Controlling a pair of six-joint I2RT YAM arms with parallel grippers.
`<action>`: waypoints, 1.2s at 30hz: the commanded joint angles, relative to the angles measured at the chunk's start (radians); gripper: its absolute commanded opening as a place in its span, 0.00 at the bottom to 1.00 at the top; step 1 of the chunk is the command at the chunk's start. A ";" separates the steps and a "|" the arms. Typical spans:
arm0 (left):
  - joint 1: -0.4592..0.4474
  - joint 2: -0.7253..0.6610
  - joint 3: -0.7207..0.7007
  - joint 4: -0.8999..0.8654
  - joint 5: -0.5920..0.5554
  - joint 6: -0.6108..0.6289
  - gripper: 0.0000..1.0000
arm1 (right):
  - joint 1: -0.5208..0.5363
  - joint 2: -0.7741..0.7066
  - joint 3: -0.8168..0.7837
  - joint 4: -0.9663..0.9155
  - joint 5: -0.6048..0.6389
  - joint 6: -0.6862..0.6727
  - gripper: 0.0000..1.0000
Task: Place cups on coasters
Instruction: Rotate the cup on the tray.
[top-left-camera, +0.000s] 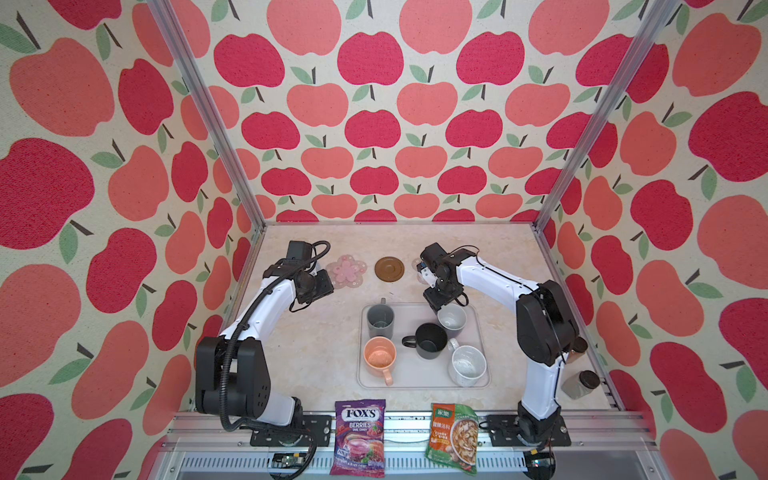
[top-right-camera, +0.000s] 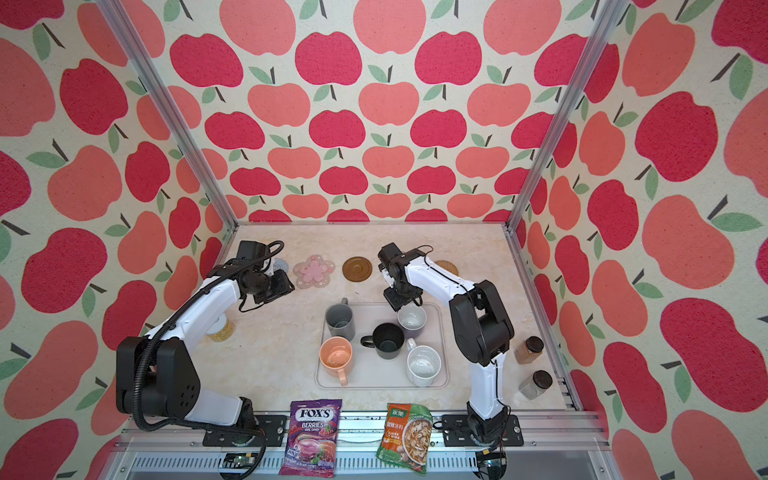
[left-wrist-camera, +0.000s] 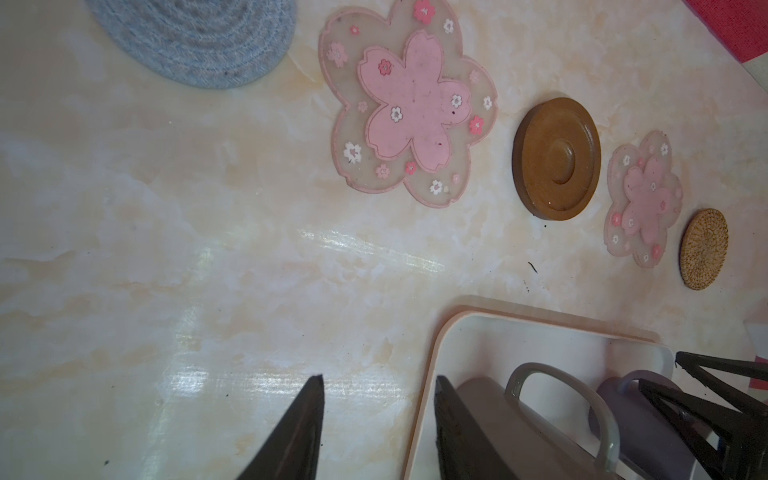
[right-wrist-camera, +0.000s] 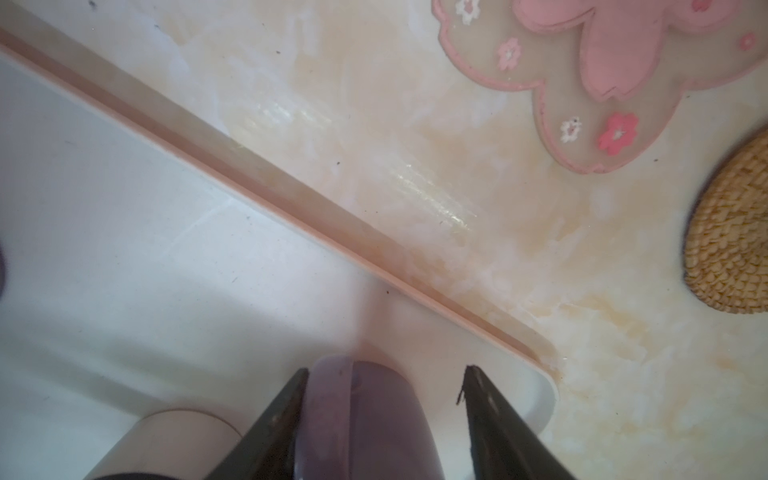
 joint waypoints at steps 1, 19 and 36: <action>-0.010 -0.027 -0.012 -0.021 -0.014 -0.009 0.46 | -0.034 -0.044 -0.032 -0.004 0.036 0.040 0.60; -0.039 -0.014 0.012 -0.027 -0.018 -0.012 0.46 | -0.140 -0.132 -0.167 0.044 0.059 0.098 0.60; -0.113 0.021 0.060 -0.071 -0.062 -0.001 0.46 | -0.250 -0.279 -0.310 0.031 0.067 0.204 0.62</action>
